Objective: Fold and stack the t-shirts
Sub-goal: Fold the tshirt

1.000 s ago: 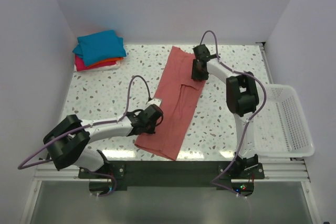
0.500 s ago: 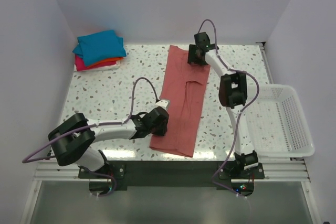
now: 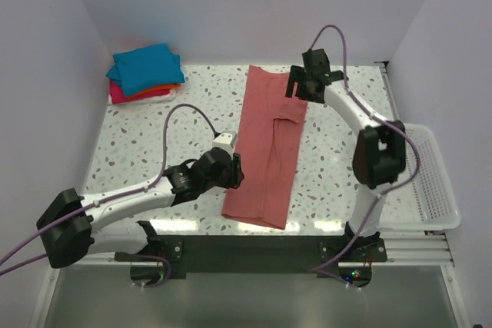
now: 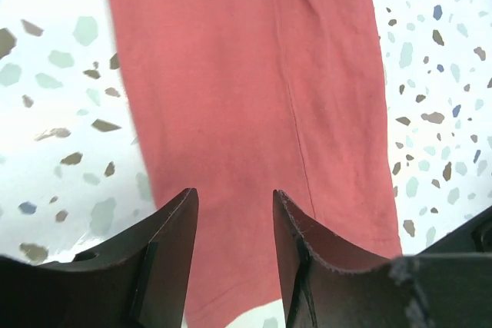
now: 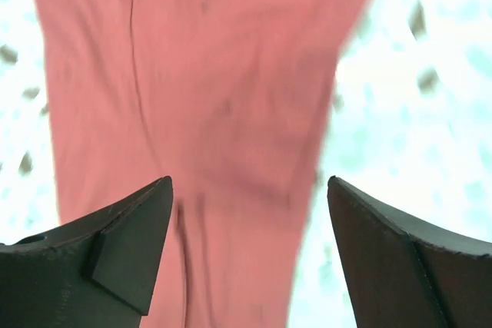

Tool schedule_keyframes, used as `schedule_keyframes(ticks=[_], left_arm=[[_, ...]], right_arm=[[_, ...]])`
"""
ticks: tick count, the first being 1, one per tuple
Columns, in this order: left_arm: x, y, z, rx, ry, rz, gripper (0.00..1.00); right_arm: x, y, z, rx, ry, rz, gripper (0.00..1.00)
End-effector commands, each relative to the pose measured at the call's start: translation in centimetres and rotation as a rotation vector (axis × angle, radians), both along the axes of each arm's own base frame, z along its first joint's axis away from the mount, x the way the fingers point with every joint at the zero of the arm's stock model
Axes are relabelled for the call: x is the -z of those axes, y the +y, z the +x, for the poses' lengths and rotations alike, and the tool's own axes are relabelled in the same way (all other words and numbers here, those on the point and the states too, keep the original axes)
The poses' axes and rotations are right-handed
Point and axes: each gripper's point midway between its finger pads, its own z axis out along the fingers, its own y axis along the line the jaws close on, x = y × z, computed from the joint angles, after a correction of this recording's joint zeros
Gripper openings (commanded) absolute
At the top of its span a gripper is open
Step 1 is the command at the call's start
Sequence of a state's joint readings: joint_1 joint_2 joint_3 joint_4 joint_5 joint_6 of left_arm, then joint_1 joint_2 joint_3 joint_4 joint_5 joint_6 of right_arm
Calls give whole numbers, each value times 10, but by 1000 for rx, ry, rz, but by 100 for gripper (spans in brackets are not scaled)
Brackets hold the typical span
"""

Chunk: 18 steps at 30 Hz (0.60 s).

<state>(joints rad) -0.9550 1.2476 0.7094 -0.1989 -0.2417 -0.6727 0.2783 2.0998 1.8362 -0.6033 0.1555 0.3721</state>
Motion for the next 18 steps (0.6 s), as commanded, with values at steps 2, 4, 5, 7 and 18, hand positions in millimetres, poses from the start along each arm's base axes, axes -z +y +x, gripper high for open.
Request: schedule_keyframes(ticks=[2, 4, 5, 7, 18], left_arm=[[23, 34, -19, -48, 53, 49, 47], [31, 40, -30, -33, 81, 54, 46], [33, 42, -33, -30, 90, 50, 46], [39, 46, -43, -15, 112, 36, 47], [53, 45, -58, 21, 158, -7, 57]], right_arm=[[-39, 16, -80, 46, -90, 125, 83], [-19, 22, -137, 31, -44, 136, 81], [-15, 26, -155, 20, -38, 152, 80], [6, 40, -212, -25, 4, 194, 77], [53, 31, -358, -60, 158, 297, 68]])
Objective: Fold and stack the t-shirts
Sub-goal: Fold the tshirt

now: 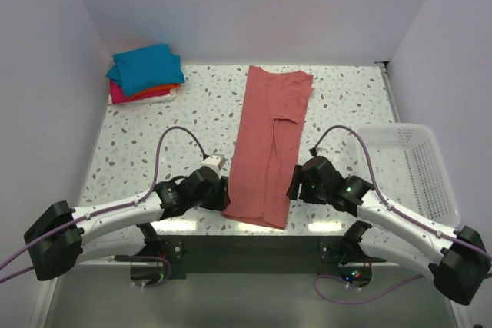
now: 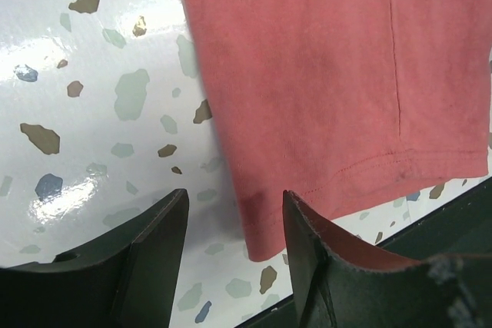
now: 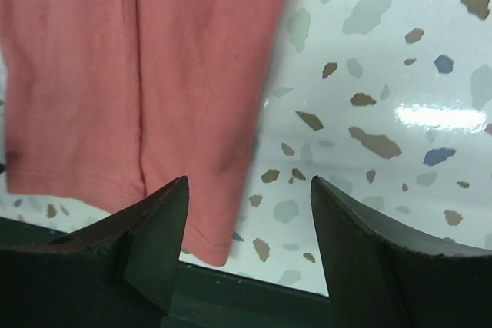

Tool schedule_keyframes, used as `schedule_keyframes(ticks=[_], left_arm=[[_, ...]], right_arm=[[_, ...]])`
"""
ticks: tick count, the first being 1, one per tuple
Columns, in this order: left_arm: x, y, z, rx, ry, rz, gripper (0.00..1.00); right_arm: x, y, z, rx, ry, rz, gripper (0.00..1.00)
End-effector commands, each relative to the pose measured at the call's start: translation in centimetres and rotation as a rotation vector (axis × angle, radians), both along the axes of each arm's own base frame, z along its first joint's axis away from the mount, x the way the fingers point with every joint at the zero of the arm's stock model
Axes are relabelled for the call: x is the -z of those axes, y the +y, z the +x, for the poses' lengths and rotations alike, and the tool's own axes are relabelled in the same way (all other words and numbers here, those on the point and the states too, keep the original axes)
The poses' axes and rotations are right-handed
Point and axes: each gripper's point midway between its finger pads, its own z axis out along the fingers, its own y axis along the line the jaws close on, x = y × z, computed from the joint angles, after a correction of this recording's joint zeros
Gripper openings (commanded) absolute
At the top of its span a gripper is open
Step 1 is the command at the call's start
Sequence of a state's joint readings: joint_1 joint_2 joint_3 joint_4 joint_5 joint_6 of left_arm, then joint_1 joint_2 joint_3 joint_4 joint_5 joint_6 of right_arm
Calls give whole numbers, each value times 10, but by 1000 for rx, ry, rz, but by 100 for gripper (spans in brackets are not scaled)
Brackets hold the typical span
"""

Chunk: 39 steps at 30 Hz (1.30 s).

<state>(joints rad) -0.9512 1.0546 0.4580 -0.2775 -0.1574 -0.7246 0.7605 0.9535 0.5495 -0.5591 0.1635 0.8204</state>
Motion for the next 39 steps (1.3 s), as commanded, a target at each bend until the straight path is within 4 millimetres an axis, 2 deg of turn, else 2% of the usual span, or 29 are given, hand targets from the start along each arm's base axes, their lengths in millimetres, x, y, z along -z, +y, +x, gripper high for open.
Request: schedule_keyframes(ticks=[1, 5, 10, 12, 16, 18, 24, 30, 33, 35, 39], left_arm=[[0, -8, -1, -8, 14, -55, 57], [8, -5, -4, -16, 34, -43, 50], [16, -5, -10, 4, 56, -42, 48], [22, -4, -16, 18, 85, -33, 44], [39, 6, -34, 21, 156, -25, 39], [41, 8, -38, 12, 173, -33, 33], [42, 12, -44, 7, 197, -31, 20], [35, 12, -44, 22, 189, -23, 8], [35, 11, -43, 28, 186, -24, 4], [35, 10, -43, 29, 188, -29, 0], [29, 5, -45, 42, 188, -60, 0]], right_arm=[[-4, 8, -14, 67, 29, 112, 67], [7, 15, -33, 47, 90, 145, 64], [27, 23, -57, 15, 164, 164, 61], [38, 25, -66, -9, 199, 144, 61], [46, 36, -78, -50, 244, 142, 61], [49, 39, -83, -62, 258, 134, 61], [60, 35, -89, -33, 293, 135, 51], [65, 22, -98, -20, 320, 101, 48], [69, 23, -102, -28, 338, 108, 42], [76, 22, -105, -27, 360, 98, 34], [83, 26, -103, -34, 359, 97, 20]])
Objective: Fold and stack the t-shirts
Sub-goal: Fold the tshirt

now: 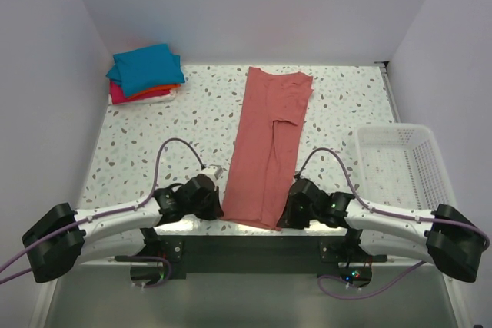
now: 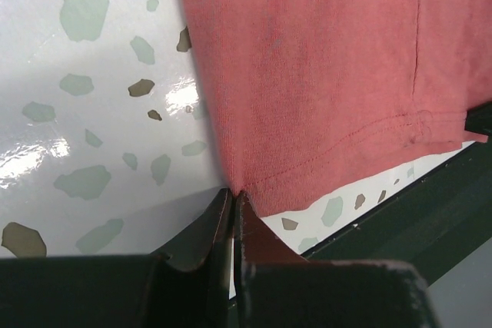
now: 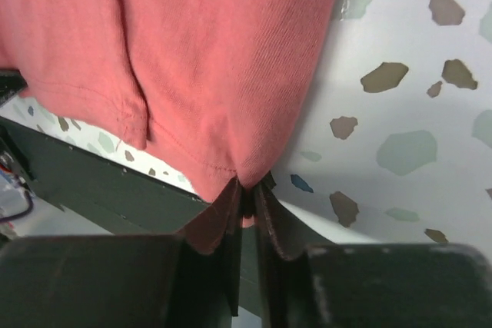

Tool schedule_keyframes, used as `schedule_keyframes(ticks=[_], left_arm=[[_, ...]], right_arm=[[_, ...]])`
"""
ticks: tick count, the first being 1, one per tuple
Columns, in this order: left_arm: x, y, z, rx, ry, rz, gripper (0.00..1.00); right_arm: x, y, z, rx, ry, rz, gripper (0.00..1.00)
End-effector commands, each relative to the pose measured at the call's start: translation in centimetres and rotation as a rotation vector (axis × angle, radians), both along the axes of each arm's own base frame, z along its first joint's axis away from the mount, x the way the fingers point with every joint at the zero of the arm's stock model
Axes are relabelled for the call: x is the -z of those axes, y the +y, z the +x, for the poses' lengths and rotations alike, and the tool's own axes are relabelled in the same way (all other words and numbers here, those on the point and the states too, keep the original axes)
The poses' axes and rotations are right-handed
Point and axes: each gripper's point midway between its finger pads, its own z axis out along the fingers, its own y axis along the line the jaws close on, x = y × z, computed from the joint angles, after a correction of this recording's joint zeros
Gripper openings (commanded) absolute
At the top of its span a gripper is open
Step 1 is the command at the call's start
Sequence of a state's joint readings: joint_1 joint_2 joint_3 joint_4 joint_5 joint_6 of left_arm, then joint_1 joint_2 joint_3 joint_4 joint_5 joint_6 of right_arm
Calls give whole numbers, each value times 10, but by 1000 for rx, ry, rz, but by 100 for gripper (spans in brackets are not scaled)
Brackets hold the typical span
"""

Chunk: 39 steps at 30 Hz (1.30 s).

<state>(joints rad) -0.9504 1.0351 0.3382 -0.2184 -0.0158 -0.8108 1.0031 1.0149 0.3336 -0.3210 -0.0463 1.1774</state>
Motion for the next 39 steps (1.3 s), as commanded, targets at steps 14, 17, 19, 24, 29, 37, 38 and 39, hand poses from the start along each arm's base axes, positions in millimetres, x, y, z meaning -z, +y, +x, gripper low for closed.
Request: schedule_keyframes(ticks=[14, 17, 19, 24, 29, 37, 38, 39], left_arm=[[-104, -46, 70, -27, -248, -85, 0], [-113, -60, 92, -56, -267, -118, 0], [-108, -61, 109, -93, -258, -115, 0], [-114, -69, 163, -213, -296, -142, 0], [-126, -79, 209, -276, -368, -132, 0], [-109, -74, 267, -363, -380, -113, 0], [-115, -77, 274, -365, -389, -124, 0], [-107, -76, 280, -363, -376, -116, 0]], right_arm=[[-71, -31, 51, -16, -289, -242, 0], [-84, -28, 75, -24, -340, -298, 0], [-93, -31, 98, 5, -384, -319, 0], [-89, -43, 154, 86, -397, -327, 0], [-91, -51, 199, 168, -416, -341, 0], [-83, -67, 254, 250, -393, -322, 0], [-81, -67, 258, 255, -386, -318, 0], [-81, -65, 264, 250, -386, -304, 0]])
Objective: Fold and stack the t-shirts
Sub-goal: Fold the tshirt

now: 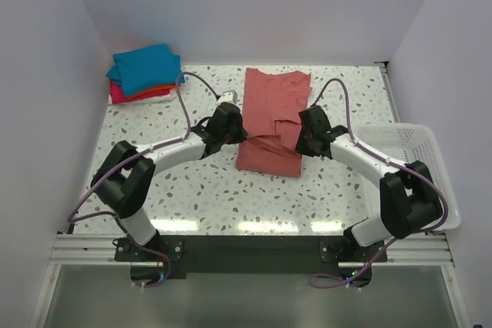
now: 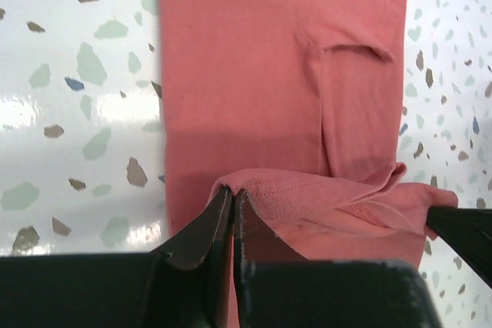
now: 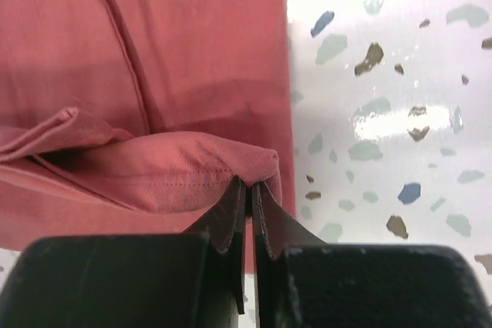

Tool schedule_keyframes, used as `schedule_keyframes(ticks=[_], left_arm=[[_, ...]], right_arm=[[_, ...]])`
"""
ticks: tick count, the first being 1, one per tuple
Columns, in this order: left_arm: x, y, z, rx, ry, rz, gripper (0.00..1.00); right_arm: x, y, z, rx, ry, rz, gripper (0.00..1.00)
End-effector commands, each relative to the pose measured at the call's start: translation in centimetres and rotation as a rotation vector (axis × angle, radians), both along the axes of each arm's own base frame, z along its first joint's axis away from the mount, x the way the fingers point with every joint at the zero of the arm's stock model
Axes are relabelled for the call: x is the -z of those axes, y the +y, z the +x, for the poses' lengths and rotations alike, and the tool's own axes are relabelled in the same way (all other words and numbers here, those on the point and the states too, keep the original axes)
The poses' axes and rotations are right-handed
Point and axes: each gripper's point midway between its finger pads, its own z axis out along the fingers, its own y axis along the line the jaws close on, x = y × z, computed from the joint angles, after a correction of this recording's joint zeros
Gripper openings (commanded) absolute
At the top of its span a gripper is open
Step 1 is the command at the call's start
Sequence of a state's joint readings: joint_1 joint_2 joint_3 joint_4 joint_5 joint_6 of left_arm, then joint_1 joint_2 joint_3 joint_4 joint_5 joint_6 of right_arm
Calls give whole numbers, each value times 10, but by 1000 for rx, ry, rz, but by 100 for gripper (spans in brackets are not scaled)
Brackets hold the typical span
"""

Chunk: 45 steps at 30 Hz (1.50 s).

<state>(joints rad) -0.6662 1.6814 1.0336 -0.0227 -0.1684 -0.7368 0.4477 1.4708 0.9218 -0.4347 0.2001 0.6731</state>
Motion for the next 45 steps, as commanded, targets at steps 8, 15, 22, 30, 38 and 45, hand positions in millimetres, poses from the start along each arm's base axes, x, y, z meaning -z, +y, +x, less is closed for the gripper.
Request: schedule_keyframes(ticks=[8, 15, 22, 30, 38, 45], left_arm=[[-24, -18, 85, -11, -121, -64, 0], [-4, -18, 111, 3, -104, -105, 0], [-37, 3, 123, -3, -217, -154, 57], [-44, -1, 81, 59, -181, -167, 31], [-4, -56, 28, 224, -92, -109, 2], [28, -80, 35, 303, -40, -104, 1]], right_arm=[[-20, 3, 86, 20, -90, 83, 0], [-12, -6, 119, 58, -72, 136, 8], [-23, -19, 129, 66, -96, 139, 67], [-51, -6, 91, 3, -169, 95, 49], [-25, 44, 57, -127, -143, 69, 25], [-7, 50, 81, -173, -110, 6, 25]])
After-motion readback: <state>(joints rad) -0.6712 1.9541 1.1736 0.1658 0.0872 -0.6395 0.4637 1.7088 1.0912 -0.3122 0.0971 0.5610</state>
